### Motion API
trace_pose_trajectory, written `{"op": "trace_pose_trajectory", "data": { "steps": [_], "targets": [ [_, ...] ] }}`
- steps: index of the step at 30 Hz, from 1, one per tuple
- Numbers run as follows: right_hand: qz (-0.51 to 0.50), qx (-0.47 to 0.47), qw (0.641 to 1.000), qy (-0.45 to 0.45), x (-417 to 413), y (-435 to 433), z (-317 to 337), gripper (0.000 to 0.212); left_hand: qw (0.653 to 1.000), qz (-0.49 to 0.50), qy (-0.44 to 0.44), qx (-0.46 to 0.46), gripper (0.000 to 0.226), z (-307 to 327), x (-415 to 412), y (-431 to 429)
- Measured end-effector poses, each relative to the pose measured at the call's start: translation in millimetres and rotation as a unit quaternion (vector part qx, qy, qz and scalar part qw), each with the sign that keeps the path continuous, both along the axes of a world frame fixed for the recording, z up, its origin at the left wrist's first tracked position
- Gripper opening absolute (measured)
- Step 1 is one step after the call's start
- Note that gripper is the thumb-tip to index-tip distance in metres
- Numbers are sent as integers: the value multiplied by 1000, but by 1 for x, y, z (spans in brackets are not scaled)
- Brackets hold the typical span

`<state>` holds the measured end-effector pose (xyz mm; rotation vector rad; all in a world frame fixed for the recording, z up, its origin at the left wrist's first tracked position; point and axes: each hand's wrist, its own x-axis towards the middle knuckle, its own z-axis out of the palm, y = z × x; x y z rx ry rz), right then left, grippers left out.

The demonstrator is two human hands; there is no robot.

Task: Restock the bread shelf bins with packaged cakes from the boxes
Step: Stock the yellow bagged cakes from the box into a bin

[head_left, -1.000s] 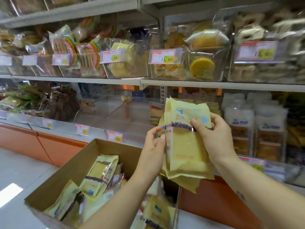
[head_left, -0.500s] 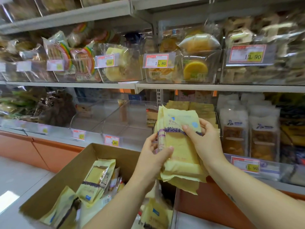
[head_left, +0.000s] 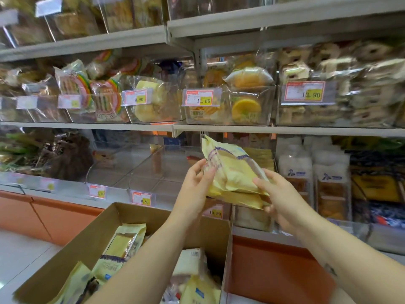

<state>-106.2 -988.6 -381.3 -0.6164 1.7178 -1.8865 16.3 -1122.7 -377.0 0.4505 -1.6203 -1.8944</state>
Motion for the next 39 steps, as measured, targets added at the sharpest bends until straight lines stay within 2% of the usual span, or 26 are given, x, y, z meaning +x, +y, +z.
{"op": "trace_pose_trajectory", "data": {
  "steps": [2,4,6,8,12,16,21,27,30,32,34,36,37,39],
  "targets": [
    [-8,-10,1000,-10,-3,3,1,49,997,-44,-45,-45,55,-2,2,1],
    [-1,-21,1000,-18,-5,6,-1,54,994,-58,-68,-63,40,-4,1,2],
    [10,-19,1000,-5,-6,7,-3,51,998,-42,-47,-13,28,-6,-2,2],
    [10,-7,1000,21,-8,5,-5,45,999,-21,-18,37,26,-7,-7,4],
    [-26,10,998,57,-22,2,-5,33,999,26,-17,29,26,-11,-18,5],
    [-85,-14,996,21,-46,5,-7,37,996,82,-12,21,27,-14,-30,-11],
    [-168,-3,985,41,-81,-13,-10,44,990,106,26,91,26,-16,-63,-40],
    [-219,12,975,41,-119,-46,-13,45,984,116,30,130,26,-12,-117,-78],
    [-195,46,977,70,-129,-56,-19,45,982,90,36,162,25,-11,-135,-90],
    [-154,164,959,175,-133,-59,-19,50,992,72,-8,105,23,-13,-143,-99],
    [-122,282,901,307,-134,-57,-18,54,986,79,-128,-68,29,-16,-148,-112],
    [-124,352,834,407,-130,-52,-16,52,925,105,-239,-276,35,-19,-148,-123],
    [-131,377,803,443,-128,-49,-15,51,886,122,-264,-362,35,-20,-147,-125],
    [-136,405,749,506,-125,-47,-13,49,828,140,-267,-474,35,-23,-143,-123]
  ]
}}
